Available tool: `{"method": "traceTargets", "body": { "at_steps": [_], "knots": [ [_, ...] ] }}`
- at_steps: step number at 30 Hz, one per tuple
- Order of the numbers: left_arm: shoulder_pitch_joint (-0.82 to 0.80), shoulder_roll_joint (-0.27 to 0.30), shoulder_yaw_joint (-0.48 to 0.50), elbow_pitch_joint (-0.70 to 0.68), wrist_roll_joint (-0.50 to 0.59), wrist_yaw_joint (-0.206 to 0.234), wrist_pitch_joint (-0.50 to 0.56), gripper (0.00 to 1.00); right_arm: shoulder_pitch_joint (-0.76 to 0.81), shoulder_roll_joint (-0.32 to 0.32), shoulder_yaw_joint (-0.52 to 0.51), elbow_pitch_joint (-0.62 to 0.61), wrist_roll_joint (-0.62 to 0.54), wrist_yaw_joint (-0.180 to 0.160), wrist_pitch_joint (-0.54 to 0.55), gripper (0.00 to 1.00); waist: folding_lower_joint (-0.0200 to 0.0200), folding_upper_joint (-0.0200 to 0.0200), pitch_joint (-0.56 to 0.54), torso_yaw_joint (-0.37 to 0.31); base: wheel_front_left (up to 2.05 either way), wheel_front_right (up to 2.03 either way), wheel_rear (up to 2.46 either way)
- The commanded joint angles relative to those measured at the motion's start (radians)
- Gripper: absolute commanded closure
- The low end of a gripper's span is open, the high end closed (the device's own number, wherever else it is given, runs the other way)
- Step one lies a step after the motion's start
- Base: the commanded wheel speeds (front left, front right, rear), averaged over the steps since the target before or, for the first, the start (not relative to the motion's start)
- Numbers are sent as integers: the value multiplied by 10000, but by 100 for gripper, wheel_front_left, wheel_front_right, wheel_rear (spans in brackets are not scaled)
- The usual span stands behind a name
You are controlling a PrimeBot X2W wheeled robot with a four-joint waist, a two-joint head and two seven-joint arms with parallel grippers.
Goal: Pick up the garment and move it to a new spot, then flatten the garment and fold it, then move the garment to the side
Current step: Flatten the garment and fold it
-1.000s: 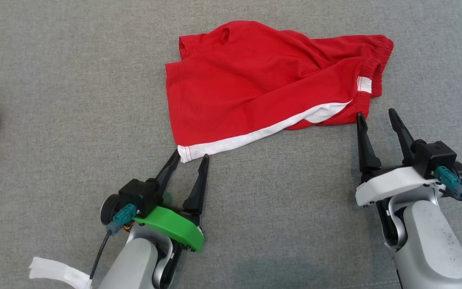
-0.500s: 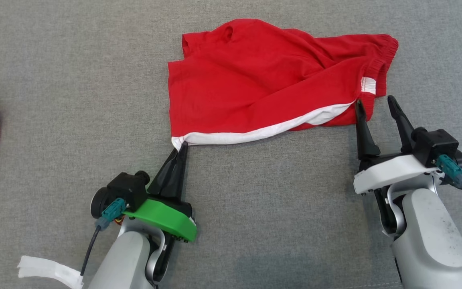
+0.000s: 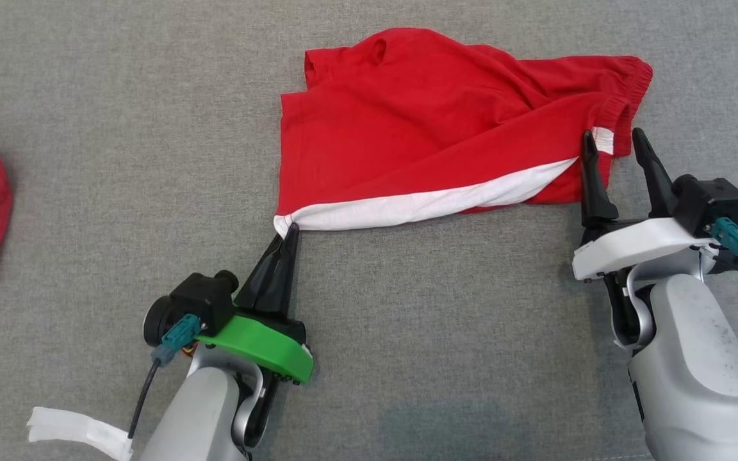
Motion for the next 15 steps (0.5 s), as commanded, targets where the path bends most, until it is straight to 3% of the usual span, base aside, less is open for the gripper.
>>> {"method": "traceTargets", "body": {
  "at_steps": [1, 12, 14, 15],
  "knots": [
    [-15, 25, 72, 21, 85, 4, 4, 100, 131, -41, -179, -98, 135, -14, -1, 0, 0, 12, -16, 10, 0, 0, 0],
    [126, 21, 96, 115, 150, 4, 4, 100, 366, -39, -110, -139, 228, -14, -1, 2, 0, 12, -84, 7, 0, 0, 0],
    [139, 20, 75, 130, 129, 4, 4, 100, 318, -39, -81, -102, 234, -14, -1, 17, 0, 12, -95, 34, 0, 0, 0],
    [138, 20, 63, 135, 129, 4, 4, 100, 297, -36, -47, -53, 231, -14, -1, 32, 0, 12, -96, 52, 0, 0, 0]
  ]
}}
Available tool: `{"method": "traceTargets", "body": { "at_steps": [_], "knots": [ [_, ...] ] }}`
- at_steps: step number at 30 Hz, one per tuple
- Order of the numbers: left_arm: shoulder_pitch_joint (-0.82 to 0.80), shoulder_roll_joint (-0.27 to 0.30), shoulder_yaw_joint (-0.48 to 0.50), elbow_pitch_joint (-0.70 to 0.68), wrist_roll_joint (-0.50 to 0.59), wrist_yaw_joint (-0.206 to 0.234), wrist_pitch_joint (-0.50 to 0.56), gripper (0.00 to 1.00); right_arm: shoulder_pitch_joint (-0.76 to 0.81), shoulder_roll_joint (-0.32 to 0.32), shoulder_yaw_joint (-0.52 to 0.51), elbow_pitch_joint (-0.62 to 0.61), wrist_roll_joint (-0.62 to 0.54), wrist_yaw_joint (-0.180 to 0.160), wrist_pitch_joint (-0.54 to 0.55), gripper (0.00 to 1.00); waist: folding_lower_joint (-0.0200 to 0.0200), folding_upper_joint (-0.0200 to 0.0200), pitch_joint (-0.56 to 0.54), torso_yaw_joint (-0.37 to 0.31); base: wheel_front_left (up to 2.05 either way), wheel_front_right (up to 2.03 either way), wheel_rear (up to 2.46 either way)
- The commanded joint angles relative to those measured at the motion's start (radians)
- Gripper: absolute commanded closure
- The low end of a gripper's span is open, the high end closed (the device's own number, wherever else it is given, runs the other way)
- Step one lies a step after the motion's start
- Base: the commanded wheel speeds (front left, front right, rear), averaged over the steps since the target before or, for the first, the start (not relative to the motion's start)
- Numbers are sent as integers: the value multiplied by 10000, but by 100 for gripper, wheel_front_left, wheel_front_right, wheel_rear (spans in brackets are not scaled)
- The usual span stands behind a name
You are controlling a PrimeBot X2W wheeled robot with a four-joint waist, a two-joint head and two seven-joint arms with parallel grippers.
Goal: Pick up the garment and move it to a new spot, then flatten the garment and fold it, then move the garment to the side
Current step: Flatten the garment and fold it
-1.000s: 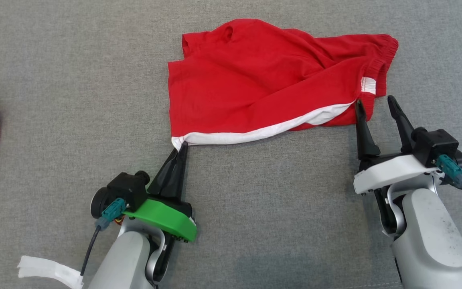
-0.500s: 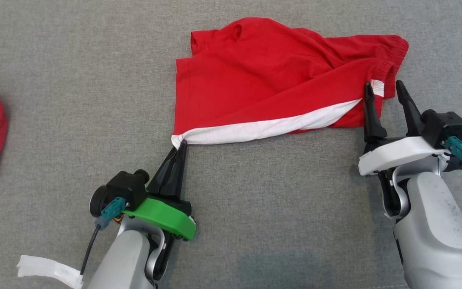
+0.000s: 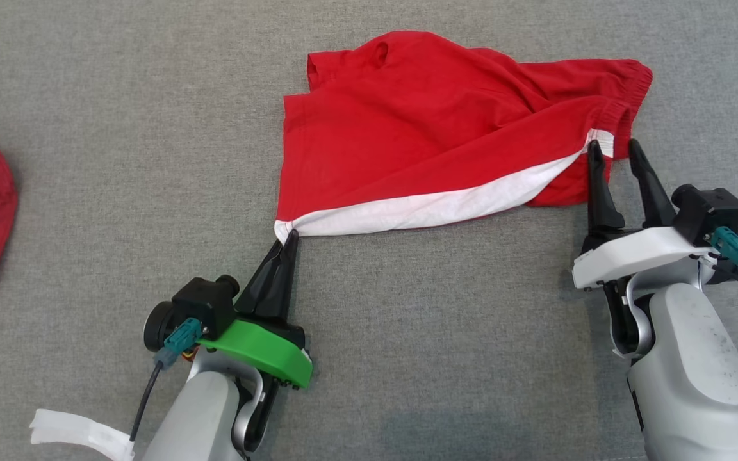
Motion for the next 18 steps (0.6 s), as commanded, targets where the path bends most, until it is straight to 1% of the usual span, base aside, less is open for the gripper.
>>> {"method": "traceTargets", "body": {
  "at_steps": [1, 2, 3, 4, 5, 9, 12, 18],
  "knots": [
    [64, 26, 24, -5, 38, 4, 4, 100, 29, -31, 26, 57, 30, -14, -3, 50, 0, 12, 0, 26, 0, 0, 0],
    [68, 25, 23, -5, 33, 6, 4, 100, -3, -34, 31, 86, 14, -14, -1, 56, 0, 12, 0, 45, 0, 0, 0],
    [74, 25, 30, -3, 32, 9, 4, 100, -23, -34, 26, 115, -7, -14, -1, 67, 0, 12, 0, 66, 0, 0, 0],
    [79, 25, 27, -1, 24, 9, 4, 100, -27, -32, 35, 161, -17, -14, -1, 89, 0, 12, -1, 90, 0, 0, 0],
    [75, 25, 31, 3, 20, 9, 4, 100, -41, -32, 24, 190, -25, -14, -1, 100, 0, 12, 2, 118, 0, 0, 0],
    [64, 25, 83, -44, -35, 9, 4, 100, -98, -34, -14, 285, -32, -14, -3, 100, 0, 12, -22, 216, 0, 0, 0],
    [106, 24, 160, -113, -36, 9, 4, 100, -116, -34, 5, 118, 36, -14, -1, 100, 0, 12, -155, 226, 0, 0, 0],
    [85, 81, 484, -598, 168, 9, 3, 100, 94, -32, 165, -333, 483, -14, -1, 100, 0, 12, -990, 90, 0, 0, 0]
  ]
}}
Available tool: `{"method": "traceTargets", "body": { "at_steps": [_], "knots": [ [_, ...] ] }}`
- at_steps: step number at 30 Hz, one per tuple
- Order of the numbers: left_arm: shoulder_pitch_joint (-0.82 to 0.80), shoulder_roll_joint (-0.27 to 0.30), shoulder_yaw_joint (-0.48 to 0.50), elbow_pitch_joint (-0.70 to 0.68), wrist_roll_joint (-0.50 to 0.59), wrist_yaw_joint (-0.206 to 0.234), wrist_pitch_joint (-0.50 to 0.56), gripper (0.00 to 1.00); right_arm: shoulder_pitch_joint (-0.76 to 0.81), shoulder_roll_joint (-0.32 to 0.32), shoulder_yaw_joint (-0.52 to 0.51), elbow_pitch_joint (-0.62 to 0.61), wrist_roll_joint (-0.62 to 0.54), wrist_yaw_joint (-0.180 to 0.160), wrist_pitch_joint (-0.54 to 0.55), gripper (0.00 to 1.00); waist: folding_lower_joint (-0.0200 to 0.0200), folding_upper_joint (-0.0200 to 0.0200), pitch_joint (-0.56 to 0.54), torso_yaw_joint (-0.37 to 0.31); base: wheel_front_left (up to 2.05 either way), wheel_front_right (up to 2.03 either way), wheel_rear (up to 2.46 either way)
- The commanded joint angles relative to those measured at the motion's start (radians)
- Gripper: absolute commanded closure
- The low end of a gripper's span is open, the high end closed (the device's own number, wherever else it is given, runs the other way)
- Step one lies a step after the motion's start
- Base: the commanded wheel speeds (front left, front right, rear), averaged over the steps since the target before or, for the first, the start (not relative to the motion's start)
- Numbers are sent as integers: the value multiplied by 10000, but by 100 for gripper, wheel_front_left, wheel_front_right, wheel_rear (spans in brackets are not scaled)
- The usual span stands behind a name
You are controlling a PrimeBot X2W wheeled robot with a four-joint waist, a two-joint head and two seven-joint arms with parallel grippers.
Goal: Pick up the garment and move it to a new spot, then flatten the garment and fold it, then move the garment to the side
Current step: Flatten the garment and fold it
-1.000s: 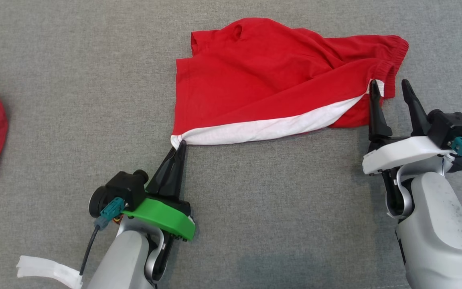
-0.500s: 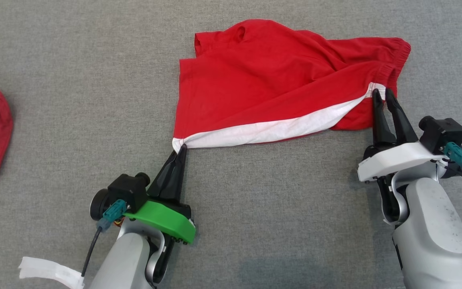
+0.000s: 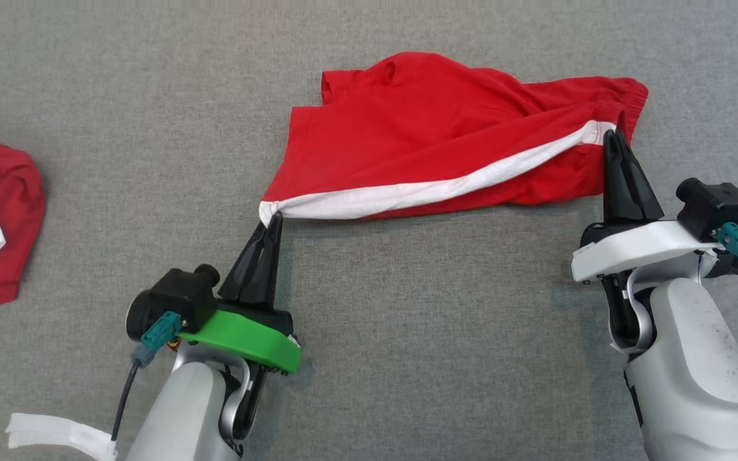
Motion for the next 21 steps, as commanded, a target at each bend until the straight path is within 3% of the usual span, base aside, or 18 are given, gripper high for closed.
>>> {"method": "traceTargets", "body": {
  "at_steps": [1, 7, 12, 21],
  "knots": [
    [4, 124, 56, -157, 149, 14, 1, 100, 120, -34, 77, -149, 61, -14, -4, 100, 0, 12, -598, -121, 0, 0, 0],
    [-797, 812, 351, -1314, 127, 16, -1, 100, -204, -135, 363, -1028, 636, -14, -4, 100, 0, 12, -1968, -211, 0, 0, 0],
    [-1599, 1970, 113, -1969, 61, 16, -1, 100, -488, -454, 553, -1623, 1328, -14, -4, 100, 0, 12, -3260, -168, 0, 0, 0],
    [-3328, 3671, -135, -2397, -568, 19, 82, 100, -1096, -1195, 708, -2372, 2558, -17, 39, 100, 0, 12, -3892, 18, 0, 0, 0]
  ]
}}
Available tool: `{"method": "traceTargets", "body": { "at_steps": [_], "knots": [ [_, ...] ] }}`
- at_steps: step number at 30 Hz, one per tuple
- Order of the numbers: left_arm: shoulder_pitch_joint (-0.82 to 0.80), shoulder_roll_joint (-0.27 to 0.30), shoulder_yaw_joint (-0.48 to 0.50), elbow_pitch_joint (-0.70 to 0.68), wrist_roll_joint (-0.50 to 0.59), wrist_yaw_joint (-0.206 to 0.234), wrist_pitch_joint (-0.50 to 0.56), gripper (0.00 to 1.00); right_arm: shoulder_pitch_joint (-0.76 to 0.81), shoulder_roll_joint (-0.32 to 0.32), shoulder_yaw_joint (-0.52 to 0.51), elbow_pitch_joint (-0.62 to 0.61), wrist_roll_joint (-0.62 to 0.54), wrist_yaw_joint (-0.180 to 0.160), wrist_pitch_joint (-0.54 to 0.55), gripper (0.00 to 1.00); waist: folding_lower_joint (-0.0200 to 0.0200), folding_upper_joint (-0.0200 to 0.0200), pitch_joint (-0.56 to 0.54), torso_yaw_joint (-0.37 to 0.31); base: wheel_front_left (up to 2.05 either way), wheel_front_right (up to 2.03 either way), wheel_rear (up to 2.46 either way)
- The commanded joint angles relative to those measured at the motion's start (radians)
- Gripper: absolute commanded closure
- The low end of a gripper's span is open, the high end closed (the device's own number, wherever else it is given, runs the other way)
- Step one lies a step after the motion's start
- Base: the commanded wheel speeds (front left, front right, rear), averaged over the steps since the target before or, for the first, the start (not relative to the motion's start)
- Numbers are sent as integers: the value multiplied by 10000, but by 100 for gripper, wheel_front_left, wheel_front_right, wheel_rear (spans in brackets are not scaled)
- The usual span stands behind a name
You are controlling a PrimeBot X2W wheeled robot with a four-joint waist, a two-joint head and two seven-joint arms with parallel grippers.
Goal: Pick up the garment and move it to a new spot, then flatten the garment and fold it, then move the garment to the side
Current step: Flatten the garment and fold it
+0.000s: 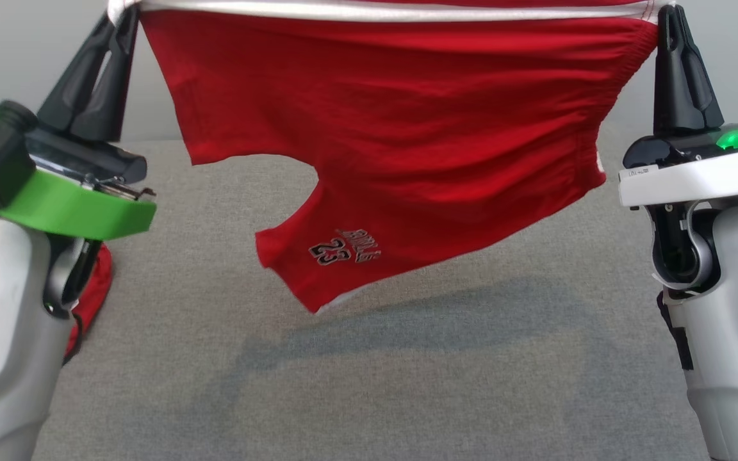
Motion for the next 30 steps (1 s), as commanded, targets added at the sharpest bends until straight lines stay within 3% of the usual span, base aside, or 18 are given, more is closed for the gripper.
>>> {"method": "traceTargets", "body": {
  "at_steps": [1, 5, 12, 14, 17, 23, 26, 30],
  "knots": [
    [-275, 251, 12, 57, -225, 28, 200, 100, -100, -199, 14, -12, 174, -22, 138, 100, 0, 12, -411, 144, 0, 0, 0],
    [-801, 696, -267, 317, -736, 30, 777, 100, -319, -422, 270, 75, 565, -22, 868, 100, 0, 12, 257, 249, 0, 0, 0],
    [-2392, 793, -1215, 1518, -1080, 28, 768, 100, -2144, -306, 807, 928, 324, -19, 1613, 100, 0, 12, 2740, 442, 0, 0, 0],
    [-3317, 1074, -1435, 2036, -823, 28, 439, 100, -3319, -379, 954, 1435, -50, -18, 1375, 100, 0, 12, 3435, 382, 0, 0, 0],
    [-4717, 1006, -1811, 2759, -780, 28, 147, 100, -4973, -242, 858, 2559, -445, -19, 778, 100, 0, 12, 4142, 373, 0, 0, 0],
    [-6813, 674, -1975, 3492, -786, 28, -32, 100, -7206, -422, 493, 4238, -1320, -19, 70, 100, 0, 12, 4539, 614, 0, 0, 0],
    [-6207, 315, -1866, 3538, -894, 27, -27, 100, -7076, -588, 429, 4918, -1389, -21, -7, 100, 0, 12, 4452, 702, 0, 0, 0],
    [-4643, -155, -1884, 3653, -1141, 28, -27, 100, -5771, -710, 611, 5244, -1181, -21, -19, 100, 0, 12, 4237, 751, 0, 0, 0]
  ]
}}
